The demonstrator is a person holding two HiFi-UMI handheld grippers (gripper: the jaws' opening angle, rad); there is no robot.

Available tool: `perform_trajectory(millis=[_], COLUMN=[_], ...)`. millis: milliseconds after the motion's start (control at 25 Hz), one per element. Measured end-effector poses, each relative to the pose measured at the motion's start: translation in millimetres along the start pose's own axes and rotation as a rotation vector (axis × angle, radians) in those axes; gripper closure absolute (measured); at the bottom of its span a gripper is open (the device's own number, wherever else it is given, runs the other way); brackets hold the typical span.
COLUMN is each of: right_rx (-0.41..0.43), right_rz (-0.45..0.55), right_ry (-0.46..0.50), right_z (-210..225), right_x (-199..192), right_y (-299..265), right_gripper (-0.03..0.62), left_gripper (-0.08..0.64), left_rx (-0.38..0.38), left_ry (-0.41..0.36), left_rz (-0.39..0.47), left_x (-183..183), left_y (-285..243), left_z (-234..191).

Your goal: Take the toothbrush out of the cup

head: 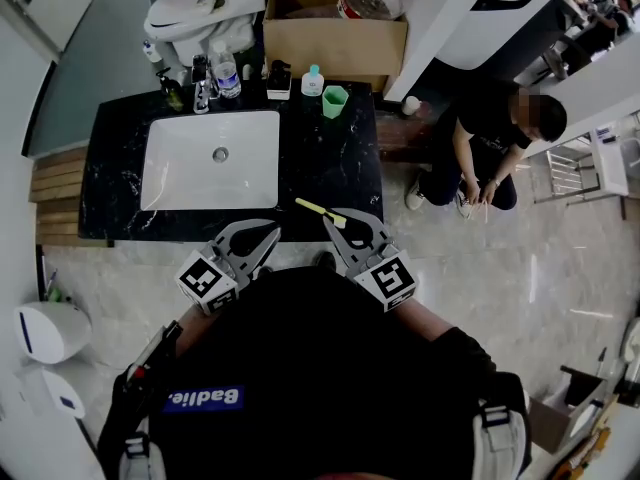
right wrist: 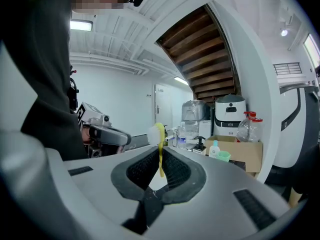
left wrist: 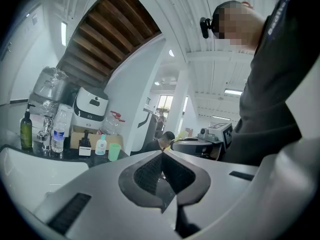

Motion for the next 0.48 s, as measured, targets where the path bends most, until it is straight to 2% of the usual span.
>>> perform_trajectory(millis=[480], right_rx=[0.04], right_rz=[-0.025], right_ry=[-0.008], right_z=[-12], right_x=[-12], right_y=[0], right_gripper=[0.563], left_gripper=[0.549], left_rx=[0.005], left_ry=[-0.004], left_rz=[-0.001], left_x=[-1], left_y=[1], left_z=[3])
Point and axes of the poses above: the fingertips, and each gripper's own axes: y backward along the fingers, z to its right, x out of its top, the point moved 3 cm from there along y, backward along the fingers, and after that the axes turned 6 degrees about -x, right-handed, at the moved point
